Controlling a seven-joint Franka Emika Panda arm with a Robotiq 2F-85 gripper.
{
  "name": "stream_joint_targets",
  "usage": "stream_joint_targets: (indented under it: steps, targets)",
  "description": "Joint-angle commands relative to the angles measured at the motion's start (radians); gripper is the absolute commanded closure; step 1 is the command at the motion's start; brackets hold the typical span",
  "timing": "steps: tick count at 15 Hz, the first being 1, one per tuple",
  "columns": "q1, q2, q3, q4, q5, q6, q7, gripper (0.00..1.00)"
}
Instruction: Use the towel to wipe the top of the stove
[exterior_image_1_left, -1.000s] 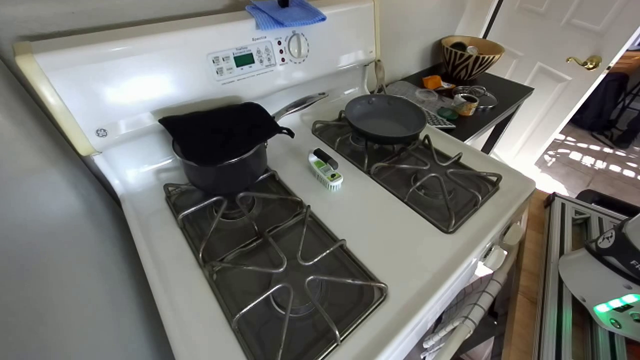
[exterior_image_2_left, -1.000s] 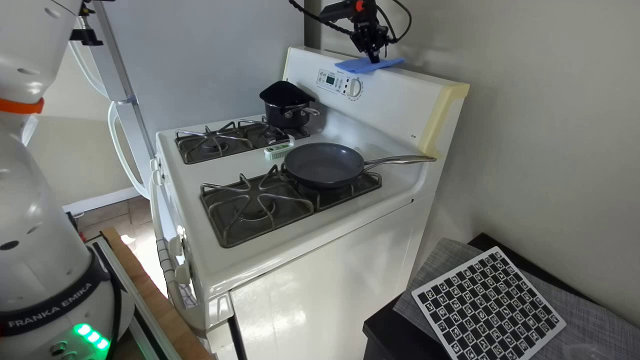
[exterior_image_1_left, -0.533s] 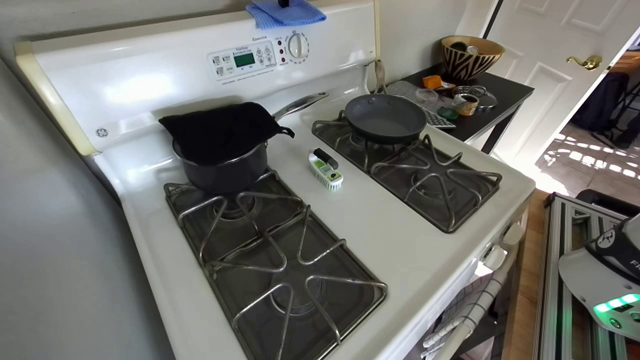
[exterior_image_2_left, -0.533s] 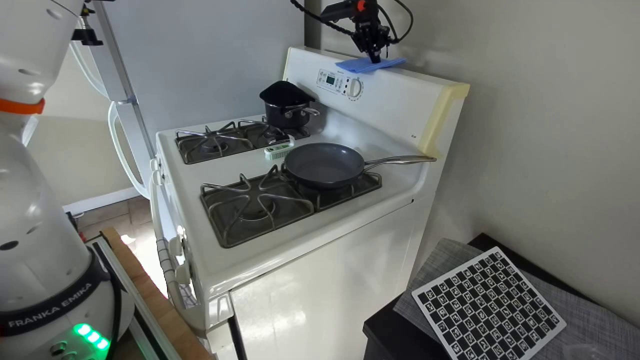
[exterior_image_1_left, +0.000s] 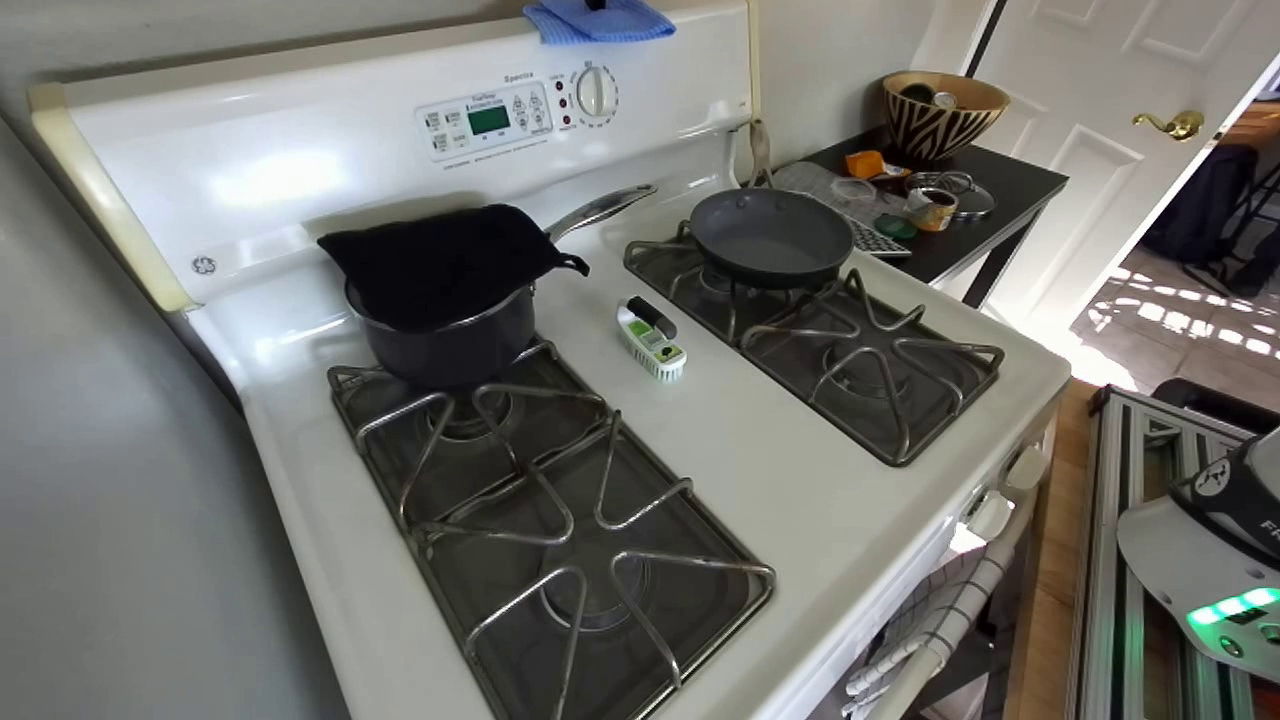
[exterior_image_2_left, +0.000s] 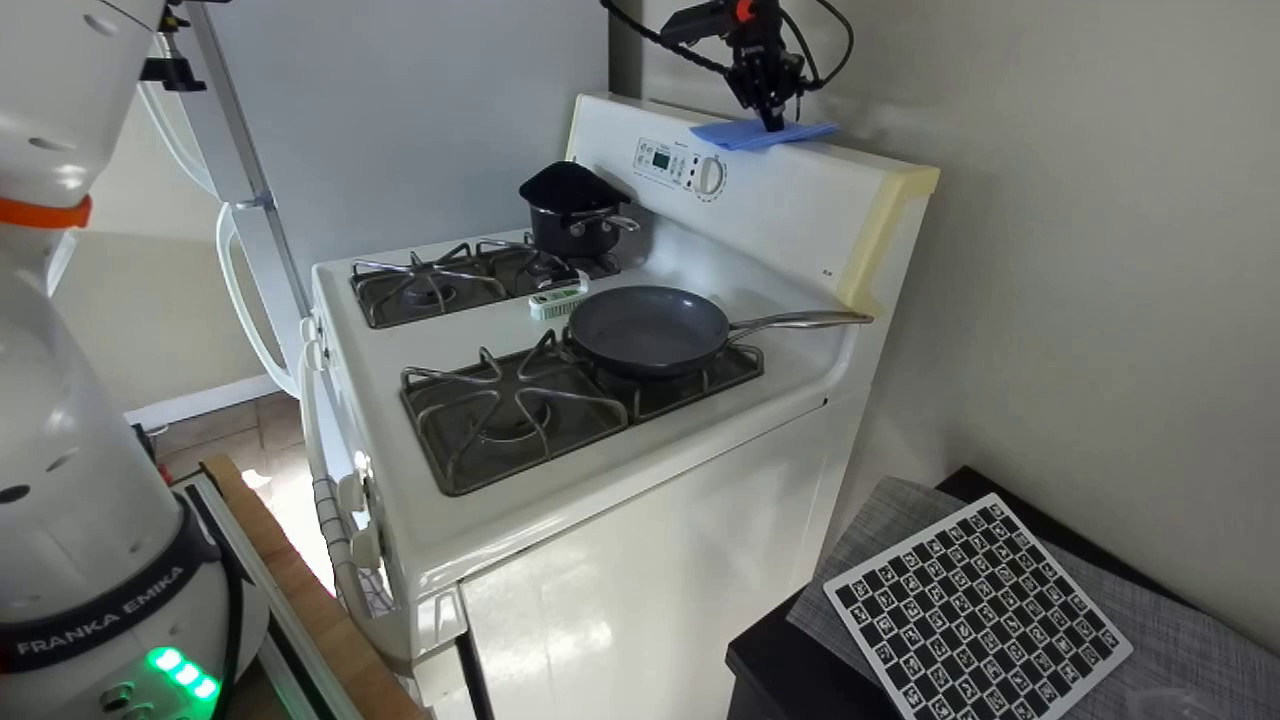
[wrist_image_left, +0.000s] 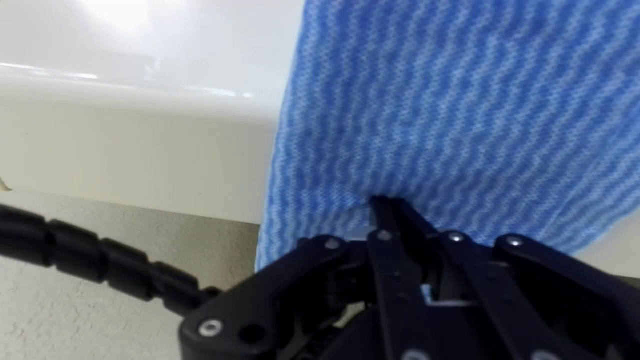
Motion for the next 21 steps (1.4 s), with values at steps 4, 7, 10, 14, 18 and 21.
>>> stream_joint_targets:
  steps: [4, 7, 10, 14, 18, 21]
  targets:
    - [-0.03, -0.083, -0.032, -0.154, -0.009, -0.011, 0.02, 1.0]
    - [-0.038, -0.11, -0.049, -0.194, -0.013, -0.007, 0.027, 1.0]
    - [-0.044, -0.126, -0.065, -0.218, -0.012, 0.0, 0.035, 1.0]
    - [-0.059, -0.105, -0.08, -0.193, 0.001, 0.004, 0.038, 1.0]
    - [-0.063, -0.1, -0.08, -0.187, -0.002, 0.0, 0.043, 1.0]
    - [-0.065, -0.1, -0.083, -0.189, -0.003, 0.0, 0.046, 1.0]
